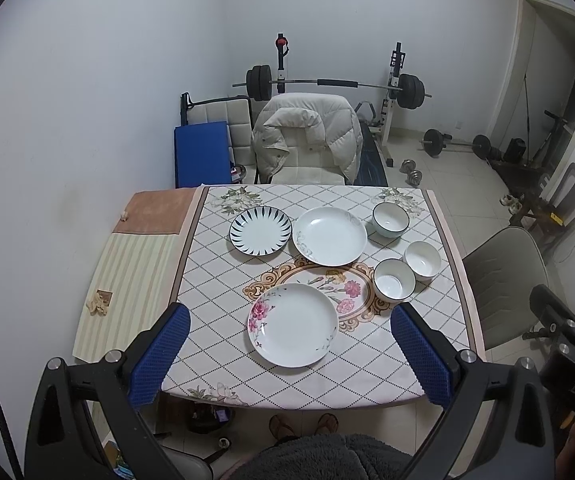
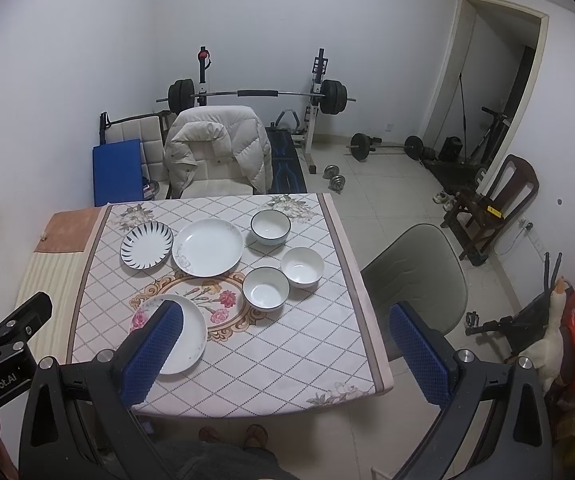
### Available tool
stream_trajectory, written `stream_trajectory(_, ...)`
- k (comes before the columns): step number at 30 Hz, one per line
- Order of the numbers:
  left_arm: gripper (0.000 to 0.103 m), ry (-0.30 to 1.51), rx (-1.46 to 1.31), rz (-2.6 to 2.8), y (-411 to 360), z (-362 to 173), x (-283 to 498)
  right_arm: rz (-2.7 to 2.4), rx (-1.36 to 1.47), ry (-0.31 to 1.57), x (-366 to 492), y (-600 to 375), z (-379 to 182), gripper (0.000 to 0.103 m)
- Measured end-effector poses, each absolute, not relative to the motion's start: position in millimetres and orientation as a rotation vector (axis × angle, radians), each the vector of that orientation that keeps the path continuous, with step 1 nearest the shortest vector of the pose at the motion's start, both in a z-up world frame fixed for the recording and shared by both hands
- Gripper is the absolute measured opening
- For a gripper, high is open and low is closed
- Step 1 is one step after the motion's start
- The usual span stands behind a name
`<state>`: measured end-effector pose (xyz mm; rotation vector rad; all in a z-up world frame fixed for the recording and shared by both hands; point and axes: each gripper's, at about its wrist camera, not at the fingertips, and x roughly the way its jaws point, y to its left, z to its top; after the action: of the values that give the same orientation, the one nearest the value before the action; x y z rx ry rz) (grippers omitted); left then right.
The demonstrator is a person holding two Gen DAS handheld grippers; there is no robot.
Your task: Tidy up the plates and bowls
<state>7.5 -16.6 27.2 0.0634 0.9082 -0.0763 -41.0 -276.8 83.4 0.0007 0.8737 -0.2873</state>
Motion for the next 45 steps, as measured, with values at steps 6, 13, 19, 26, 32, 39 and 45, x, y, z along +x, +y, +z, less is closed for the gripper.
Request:
stream_trajectory(6, 0.103, 0.917, 0.071, -0.078, -17, 15, 23, -0.277, 0.035, 0.877, -23, -291, 59, 0.103)
stream_trajectory(13, 0.103, 1.067, 0.097, 0.034, 12, -85, 91, -0.11, 0.16, 1.125, 53, -317, -67, 0.103)
stream_trajectory(19, 0.091, 1.276, 0.061, 0.077, 48, -199, 136, 0.062, 0.183, 1.429, 124, -306, -226, 0.103)
stream_trajectory(26, 0.081, 1.482, -0.031, -0.074, 63, -308, 184, 0.085, 0.309, 1.545, 178, -287, -337, 0.102)
stream_trajectory(32, 0.051, 1.622, -0.088, -0.189, 72, -378, 219, 0.153, 0.401, 1.615, 201, -260, -382, 0.081)
stream_trajectory(39, 0.047, 1.681, -0.055, -0.315, 62, -408, 228, 0.184, 0.464, 1.673, 210, -235, -414, 0.057)
stream_trajectory(45, 0.026, 1.675, -0.041, -0.33, 67, -408, 234, 0.177, 0.448, 1.688, 211, -220, -421, 0.037)
